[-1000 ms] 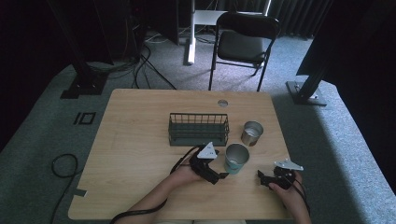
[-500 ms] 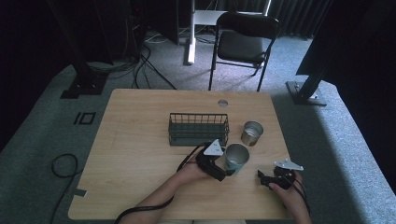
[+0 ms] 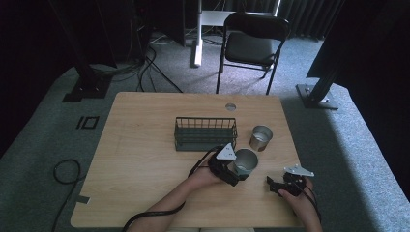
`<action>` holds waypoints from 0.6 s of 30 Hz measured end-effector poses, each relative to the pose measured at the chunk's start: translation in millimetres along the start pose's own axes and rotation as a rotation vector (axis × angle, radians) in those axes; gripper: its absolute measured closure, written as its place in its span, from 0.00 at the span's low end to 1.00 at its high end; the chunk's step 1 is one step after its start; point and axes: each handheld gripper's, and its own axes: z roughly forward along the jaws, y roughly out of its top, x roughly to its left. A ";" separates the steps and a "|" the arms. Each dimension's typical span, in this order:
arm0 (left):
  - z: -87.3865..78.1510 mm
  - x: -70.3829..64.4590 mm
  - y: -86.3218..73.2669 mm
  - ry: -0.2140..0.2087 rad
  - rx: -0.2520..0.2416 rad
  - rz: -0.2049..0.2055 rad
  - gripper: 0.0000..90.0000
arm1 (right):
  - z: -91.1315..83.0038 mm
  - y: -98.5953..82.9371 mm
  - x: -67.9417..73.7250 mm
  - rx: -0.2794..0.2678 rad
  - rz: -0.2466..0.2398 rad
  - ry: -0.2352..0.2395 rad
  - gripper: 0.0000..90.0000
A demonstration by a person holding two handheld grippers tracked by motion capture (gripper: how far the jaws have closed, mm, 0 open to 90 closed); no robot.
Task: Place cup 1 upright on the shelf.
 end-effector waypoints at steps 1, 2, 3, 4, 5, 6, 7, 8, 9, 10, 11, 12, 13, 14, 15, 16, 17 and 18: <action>1.0 -0.1 1.2 0.004 -0.002 -0.001 0.06 | 0.0 0.0 0.0 0.000 0.000 0.000 0.14; 2.2 0.0 2.2 0.004 -0.003 -0.005 0.06 | 0.0 0.0 0.0 0.000 0.000 0.000 0.14; 3.6 -0.3 3.3 0.006 -0.008 -0.004 0.06 | 0.0 0.0 0.0 0.000 0.000 0.000 0.14; 4.5 -0.4 4.3 0.006 -0.003 0.000 0.06 | 0.0 0.0 0.0 0.000 0.000 0.000 0.14; 5.7 -0.3 5.0 0.007 -0.003 0.002 0.06 | 0.0 0.0 0.0 0.000 0.000 0.000 0.14; 6.9 0.0 5.7 0.010 -0.001 0.001 0.06 | 0.0 0.0 0.0 0.000 -0.001 0.000 0.14; 7.8 0.0 6.1 0.007 -0.002 0.001 0.06 | 0.0 0.0 0.0 0.000 0.000 0.000 0.14; 8.9 -0.6 6.9 0.013 -0.006 0.004 0.06 | 0.0 0.0 0.0 0.000 0.000 0.000 0.14; 9.8 -0.6 7.6 0.014 -0.008 0.005 0.07 | 0.0 0.0 -0.1 0.000 -0.001 0.000 0.14; 10.4 -0.6 8.2 0.010 -0.007 0.002 0.07 | 0.0 0.0 -0.1 0.000 -0.001 0.000 0.14; 11.5 -0.9 8.8 0.021 -0.010 0.011 0.07 | 0.0 0.0 -0.1 0.001 -0.001 0.000 0.14; 12.4 -1.1 8.9 0.036 -0.014 0.014 0.10 | 0.0 0.0 -0.1 0.000 -0.001 0.000 0.14; 12.8 -0.4 9.1 0.031 -0.014 0.011 0.13 | 0.0 0.0 -0.1 0.001 -0.001 0.000 0.14; 13.8 -0.1 8.8 0.031 -0.020 0.007 0.13 | 0.0 0.0 -0.1 0.001 -0.001 0.000 0.14; 14.7 -0.6 8.4 0.036 -0.023 0.011 0.14 | 0.0 0.0 -0.1 0.000 -0.002 0.000 0.14; 15.0 -0.5 8.3 0.036 -0.026 0.014 0.15 | 0.0 0.0 -0.1 0.000 -0.001 0.000 0.14; 15.6 -0.2 8.3 0.036 -0.028 0.013 0.15 | 0.0 0.0 -0.1 0.000 -0.001 0.000 0.14; 16.3 -0.2 8.4 0.040 -0.031 0.014 0.15 | 0.0 0.0 -0.1 0.001 -0.001 0.000 0.14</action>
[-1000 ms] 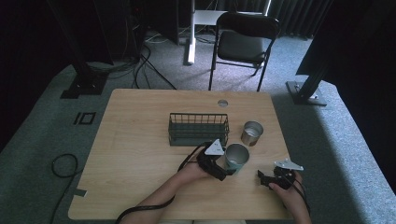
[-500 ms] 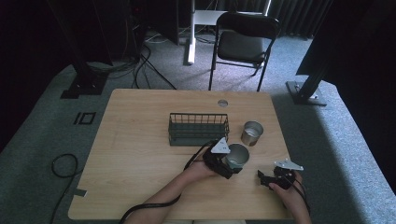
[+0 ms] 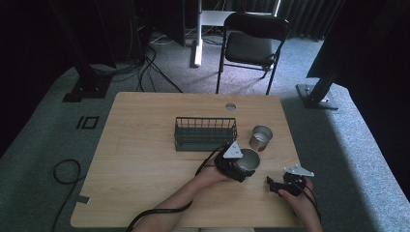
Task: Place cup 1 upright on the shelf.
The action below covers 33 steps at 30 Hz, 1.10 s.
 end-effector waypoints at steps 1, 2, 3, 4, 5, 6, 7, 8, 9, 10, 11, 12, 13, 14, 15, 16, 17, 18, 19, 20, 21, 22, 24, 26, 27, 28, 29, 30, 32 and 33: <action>0.3 0.3 0.4 -0.002 0.003 -0.002 0.15 | 0.0 0.0 0.0 0.000 0.000 0.000 0.14; 0.9 0.3 0.9 0.000 0.005 -0.002 0.15 | 0.0 0.0 -0.1 0.000 -0.001 0.000 0.14; 1.3 0.4 1.2 -0.001 0.006 -0.001 0.15 | 0.0 0.0 -0.1 -0.001 -0.001 0.000 0.14; 1.4 0.1 1.9 0.000 0.010 0.001 0.15 | 0.0 0.0 0.0 -0.001 -0.001 0.000 0.14; 1.2 -0.7 2.2 0.009 0.012 0.006 0.15 | 0.0 0.0 -0.1 -0.001 -0.001 0.000 0.14; 0.8 -1.0 2.2 0.011 0.011 0.010 0.16 | 0.0 0.0 0.0 -0.001 -0.001 0.000 0.14; 0.0 -1.1 2.2 0.014 0.014 0.011 0.16 | 0.0 0.0 0.0 -0.001 -0.001 0.000 0.14; -1.2 -1.2 2.3 0.023 0.014 0.012 0.16 | 0.0 0.0 0.0 0.000 0.000 0.000 0.14; -2.7 -0.9 2.7 0.028 0.011 0.009 0.16 | 0.0 0.0 0.0 0.000 0.000 0.000 0.14; -4.1 -0.5 3.4 0.025 0.009 0.003 0.16 | 0.0 0.0 0.0 0.000 0.000 0.000 0.14; -6.8 0.0 4.9 0.015 0.001 -0.007 0.16 | 0.1 0.0 0.0 -0.001 -0.001 0.000 0.14; -8.9 0.3 6.3 0.009 -0.003 -0.011 0.16 | 0.1 0.1 0.0 -0.001 0.000 0.000 0.14; -10.9 -0.4 7.9 0.011 -0.004 -0.008 0.16 | 0.1 0.1 0.0 -0.001 -0.001 0.000 0.14; -12.4 -0.8 9.5 0.009 -0.001 -0.005 0.16 | 0.1 0.1 0.0 -0.002 -0.001 0.000 0.14; -14.0 -1.3 11.2 0.006 0.002 -0.007 0.16 | 0.1 0.1 0.0 -0.001 -0.001 0.000 0.14; -15.3 -1.9 12.7 0.010 0.007 0.002 0.16 | 0.1 0.0 -0.1 -0.002 -0.001 0.000 0.14; -15.3 -1.9 12.7 0.010 0.007 0.002 0.16 | 0.1 0.0 0.0 -0.002 -0.001 0.000 0.14; -18.1 -3.0 15.6 0.017 0.013 0.008 0.16 | 0.1 0.0 0.0 -0.001 0.000 0.000 0.14; -19.6 -2.9 17.0 0.016 0.010 0.000 0.16 | 0.1 0.0 0.0 -0.001 0.000 0.000 0.14; -20.8 -2.9 18.1 0.014 0.008 -0.006 0.16 | 0.1 0.0 0.0 -0.002 -0.001 0.000 0.14; -22.9 -3.3 19.9 0.014 0.011 -0.004 0.16 | 0.1 0.1 0.0 -0.002 -0.001 0.000 0.14; -23.9 -3.6 20.9 0.019 0.010 -0.003 0.16 | 0.1 0.1 0.0 -0.002 -0.001 0.000 0.14; -27.1 -3.8 23.5 0.025 0.016 0.000 0.16 | 0.1 0.1 0.0 -0.002 -0.001 0.000 0.14; -28.6 -3.7 24.6 0.027 0.016 -0.005 0.16 | 0.1 0.1 0.0 -0.002 -0.001 0.000 0.14; -31.7 -3.1 26.6 0.034 0.010 -0.006 0.16 | 0.1 0.0 0.0 -0.002 -0.001 0.000 0.14; -33.5 -2.4 27.7 0.037 0.009 -0.007 0.16 | 0.1 0.1 0.0 -0.002 -0.001 0.000 0.14; -35.2 -2.0 28.8 0.041 0.003 -0.010 0.16 | 0.1 0.1 0.0 -0.002 -0.001 0.000 0.14; -37.3 -1.4 30.1 0.039 0.001 -0.010 0.16 | 0.1 0.1 0.0 -0.002 -0.001 0.000 0.14; -41.5 -0.5 33.0 0.048 -0.009 -0.018 0.16 | 0.1 0.1 0.0 -0.001 -0.001 0.000 0.14; -43.8 -0.3 34.4 0.051 -0.013 -0.013 0.16 | 0.1 0.1 0.0 -0.002 -0.001 0.000 0.14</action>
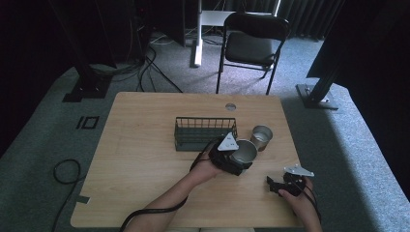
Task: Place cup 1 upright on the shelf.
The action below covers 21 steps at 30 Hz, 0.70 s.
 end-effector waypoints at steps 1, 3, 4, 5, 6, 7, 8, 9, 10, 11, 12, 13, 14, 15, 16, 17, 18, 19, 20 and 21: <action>-2.6 0.5 1.4 0.007 -0.004 0.004 0.16 | 0.0 0.0 0.0 0.000 0.000 0.000 0.14; -7.3 1.7 4.3 0.008 -0.007 0.006 0.16 | 0.0 0.0 0.0 0.000 0.000 0.000 0.14; -9.7 2.0 5.7 0.018 -0.012 0.009 0.16 | 0.0 0.0 0.0 0.000 0.001 0.000 0.14; -11.8 2.8 7.3 0.020 -0.013 0.008 0.16 | 0.0 0.0 0.0 0.000 0.001 0.000 0.14; -14.0 4.0 8.8 0.024 -0.015 0.011 0.16 | 0.0 0.0 0.0 0.000 0.000 0.000 0.14; -16.1 5.2 10.3 0.029 -0.019 0.004 0.16 | 0.0 0.0 0.0 0.000 0.000 0.000 0.14; -18.3 6.6 12.1 0.027 -0.017 0.003 0.16 | 0.0 0.0 0.0 0.000 0.000 0.000 0.14; -20.3 7.3 13.8 0.030 -0.022 0.003 0.16 | 0.0 0.0 0.0 0.000 0.000 0.000 0.14; -22.4 8.0 15.6 0.031 -0.024 0.009 0.16 | 0.0 0.0 0.0 0.000 0.001 0.000 0.14; -24.3 8.3 17.6 0.032 -0.022 0.012 0.16 | 0.0 0.0 0.0 0.000 0.000 0.000 0.14; -26.4 8.7 19.5 0.039 -0.025 0.017 0.16 | 0.0 0.0 0.0 0.000 0.000 0.000 0.14; -28.8 9.0 21.3 0.043 -0.030 0.017 0.16 | 0.0 0.0 0.0 0.000 0.000 0.000 0.14; -30.8 9.8 22.8 0.041 -0.036 0.012 0.16 | 0.0 0.0 0.0 0.000 0.001 0.000 0.14; -32.9 10.8 24.2 0.042 -0.042 0.008 0.16 | 0.0 0.0 0.0 0.000 0.001 0.000 0.14; -34.8 11.3 25.3 0.052 -0.046 0.010 0.16 | 0.0 0.0 0.0 0.000 0.000 0.000 0.14; -36.5 12.4 26.4 0.056 -0.046 0.009 0.16 | 0.0 0.0 0.0 0.000 0.001 0.000 0.14; -38.0 13.4 27.1 0.061 -0.050 0.005 0.16 | 0.0 0.0 0.0 0.000 0.000 0.000 0.14; -39.6 14.1 28.0 0.069 -0.049 0.003 0.16 | 0.0 0.0 0.0 0.000 0.000 0.000 0.14; -41.0 15.0 28.7 0.075 -0.049 0.006 0.16 | 0.0 0.0 0.0 0.000 0.000 0.000 0.14; -42.7 16.0 29.5 0.080 -0.048 0.006 0.16 | 0.0 0.0 0.0 0.000 0.000 0.000 0.14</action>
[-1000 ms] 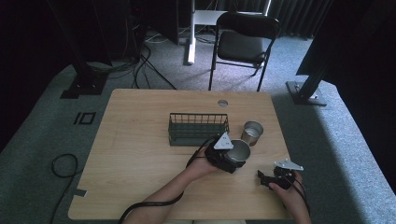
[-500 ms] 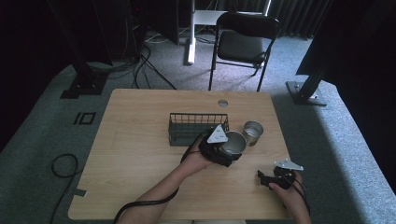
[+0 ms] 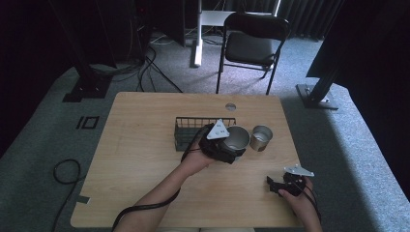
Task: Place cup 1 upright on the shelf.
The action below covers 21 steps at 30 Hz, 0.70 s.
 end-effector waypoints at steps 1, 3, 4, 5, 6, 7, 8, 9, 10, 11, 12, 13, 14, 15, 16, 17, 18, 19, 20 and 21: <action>-1.5 0.9 0.8 0.011 -0.001 -0.002 0.16 | 0.0 0.0 0.0 0.000 0.000 0.000 0.14; -4.9 3.0 2.7 0.031 -0.001 -0.004 0.16 | 0.0 0.0 0.0 0.000 0.000 0.000 0.14; -7.6 4.5 4.2 0.045 -0.004 -0.005 0.16 | 0.0 0.0 0.0 0.000 0.000 0.000 0.14; -9.6 5.9 5.5 0.055 -0.008 -0.010 0.16 | 0.0 0.0 0.0 0.000 0.000 0.000 0.14; -11.8 7.2 6.9 0.060 -0.010 -0.011 0.16 | 0.0 0.0 0.0 0.000 0.000 0.000 0.14; -14.0 8.0 8.0 0.072 -0.019 -0.014 0.16 | 0.0 0.0 0.0 0.000 0.000 0.000 0.14; -15.5 9.1 9.1 0.079 -0.019 -0.013 0.16 | 0.0 0.0 0.0 0.000 0.000 0.000 0.14; -17.1 10.1 10.3 0.087 -0.019 -0.014 0.16 | 0.0 0.0 0.0 0.000 0.000 0.000 0.14; -19.4 11.1 11.3 0.107 -0.023 -0.011 0.16 | 0.0 0.0 0.0 0.000 0.000 0.000 0.14; -21.1 12.4 12.3 0.119 -0.022 -0.015 0.16 | 0.0 0.0 0.0 0.000 0.000 0.000 0.14; -22.8 13.7 13.1 0.126 -0.024 -0.019 0.16 | 0.0 0.0 0.0 0.000 0.000 0.000 0.14; -24.7 14.5 13.7 0.142 -0.031 -0.016 0.16 | 0.0 0.0 0.0 0.000 -0.001 0.000 0.14; -26.5 15.6 14.5 0.152 -0.033 -0.018 0.16 | 0.0 0.0 0.0 0.000 -0.001 0.000 0.14; -28.3 17.3 15.3 0.158 -0.037 -0.027 0.16 | 0.0 0.0 0.0 0.000 -0.001 0.000 0.14; -30.1 18.6 16.0 0.170 -0.043 -0.034 0.16 | 0.0 0.0 0.0 0.000 -0.001 0.000 0.14; -31.7 19.8 16.8 0.188 -0.046 -0.030 0.16 | 0.0 0.0 0.0 0.000 -0.001 0.000 0.14; -33.1 21.5 17.6 0.200 -0.045 -0.033 0.16 | 0.0 0.0 0.0 0.000 -0.001 0.000 0.14; -34.5 23.6 18.3 0.209 -0.048 -0.044 0.16 | 0.0 0.0 0.0 0.000 0.000 0.000 0.14; -35.8 25.0 18.7 0.219 -0.051 -0.048 0.16 | 0.0 0.0 0.0 0.000 0.000 0.000 0.14; -37.8 27.5 19.8 0.233 -0.050 -0.051 0.16 | 0.0 0.0 0.0 0.000 0.000 0.000 0.14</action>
